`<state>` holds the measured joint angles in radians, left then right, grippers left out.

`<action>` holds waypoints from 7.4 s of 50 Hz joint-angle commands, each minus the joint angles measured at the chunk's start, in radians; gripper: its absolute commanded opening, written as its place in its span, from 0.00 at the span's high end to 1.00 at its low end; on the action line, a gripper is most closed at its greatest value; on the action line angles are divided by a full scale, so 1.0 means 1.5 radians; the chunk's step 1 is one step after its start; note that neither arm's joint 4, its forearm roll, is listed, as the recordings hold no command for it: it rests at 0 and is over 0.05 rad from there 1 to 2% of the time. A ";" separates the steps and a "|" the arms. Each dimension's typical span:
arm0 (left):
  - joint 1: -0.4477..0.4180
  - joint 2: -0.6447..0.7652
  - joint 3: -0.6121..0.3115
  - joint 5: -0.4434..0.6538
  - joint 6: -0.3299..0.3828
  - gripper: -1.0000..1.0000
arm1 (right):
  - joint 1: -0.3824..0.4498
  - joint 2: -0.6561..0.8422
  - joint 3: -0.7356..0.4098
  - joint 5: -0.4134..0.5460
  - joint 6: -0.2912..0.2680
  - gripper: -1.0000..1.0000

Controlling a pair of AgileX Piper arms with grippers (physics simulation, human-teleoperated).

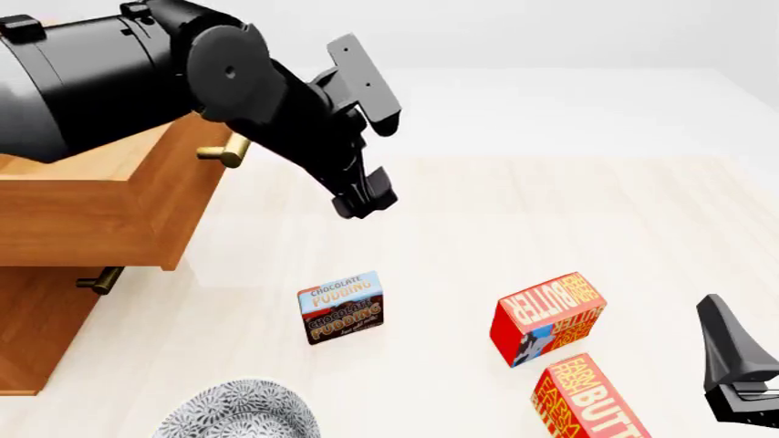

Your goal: Put the chocolate pudding in the top drawer of the cabinet and close it.

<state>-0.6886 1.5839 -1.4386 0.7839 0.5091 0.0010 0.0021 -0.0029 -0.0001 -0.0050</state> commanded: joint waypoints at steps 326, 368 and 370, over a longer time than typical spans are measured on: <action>0.054 -0.149 -0.182 0.179 0.035 1.00 | 0.000 0.000 0.000 0.000 0.000 0.00; 0.318 -0.102 -0.340 0.285 0.084 1.00 | 0.000 0.001 0.000 -0.001 0.000 0.00; 0.321 -0.101 -0.343 0.286 0.083 1.00 | 0.000 0.001 0.000 -0.001 0.000 0.00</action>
<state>-0.2762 1.4196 -1.8980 1.1732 0.6140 0.0009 0.0033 -0.0026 -0.0014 -0.0049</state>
